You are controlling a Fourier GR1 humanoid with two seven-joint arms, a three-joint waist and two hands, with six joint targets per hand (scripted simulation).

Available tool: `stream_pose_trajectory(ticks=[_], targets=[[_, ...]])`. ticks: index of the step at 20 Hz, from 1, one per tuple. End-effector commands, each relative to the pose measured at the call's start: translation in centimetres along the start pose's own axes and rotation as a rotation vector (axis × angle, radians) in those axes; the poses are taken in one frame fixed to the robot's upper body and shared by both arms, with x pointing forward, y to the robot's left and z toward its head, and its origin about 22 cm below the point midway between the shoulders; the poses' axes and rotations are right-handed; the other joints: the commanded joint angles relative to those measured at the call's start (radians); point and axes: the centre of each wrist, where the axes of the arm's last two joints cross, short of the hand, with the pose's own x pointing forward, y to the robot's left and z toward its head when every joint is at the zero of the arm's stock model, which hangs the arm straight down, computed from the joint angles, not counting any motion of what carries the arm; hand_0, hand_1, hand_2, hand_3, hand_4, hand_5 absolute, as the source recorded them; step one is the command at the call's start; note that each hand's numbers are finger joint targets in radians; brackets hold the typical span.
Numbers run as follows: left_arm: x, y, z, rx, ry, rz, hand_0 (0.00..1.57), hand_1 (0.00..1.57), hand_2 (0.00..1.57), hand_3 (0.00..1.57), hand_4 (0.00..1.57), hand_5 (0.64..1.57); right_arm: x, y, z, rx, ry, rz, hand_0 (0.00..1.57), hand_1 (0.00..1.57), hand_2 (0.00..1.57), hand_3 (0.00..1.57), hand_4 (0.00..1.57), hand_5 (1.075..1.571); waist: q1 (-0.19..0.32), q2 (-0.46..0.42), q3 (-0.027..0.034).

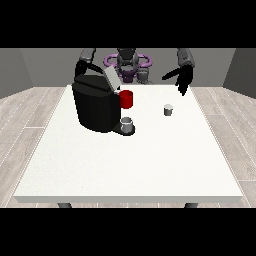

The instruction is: Insert the coffee pod into the coffee machine and close the lid

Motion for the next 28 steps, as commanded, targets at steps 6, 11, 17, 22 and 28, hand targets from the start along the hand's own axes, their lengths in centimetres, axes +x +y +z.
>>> stream_pose_trajectory(ticks=[6,11,17,22,28], targets=[[-2.3,2.9,-2.0,-0.046,0.112,-0.137,0.0,0.0,0.0,0.0,0.0,1.571,2.6,2.2,-1.1,0.04,0.001,0.005,0.0,0.0,0.0,0.0,0.0,1.571,-0.049,0.077,-0.0005],[-3.0,3.0,-2.8,-0.05,0.104,-0.211,0.0,0.0,0.0,0.0,0.0,1.571,2.2,2.5,-1.7,0.062,-0.025,-0.004,0.0,0.0,0.0,0.0,0.0,1.571,-0.05,0.141,-0.0005],[-1.0,1.2,-5.6,0.009,0.092,-0.278,0.49,0.49,0.72,0.49,0.0,1.571,1.0,1.7,-3.2,0.07,-0.025,0.01,0.0,0.0,0.0,0.0,0.0,1.571,-0.044,0.131,-0.0001],[-1.6,-0.9,-6.0,0.021,0.05,-0.41,0.89,0.89,0.96,0.82,0.38,1.571,1.8,3.1,-3.5,0.067,0.036,0.019,0.0,0.0,0.0,0.0,0.0,1.571,-0.043,0.129,-0.0005],[-2.4,-0.3,-5.8,-0.07,0.096,-0.551,0.82,0.82,0.96,0.8,0.37,1.571,-0.5,3.2,-2.2,0.115,0.065,-0.02,0.0,0.0,0.0,0.0,0.0,1.571,-0.064,0.096,0.0]])
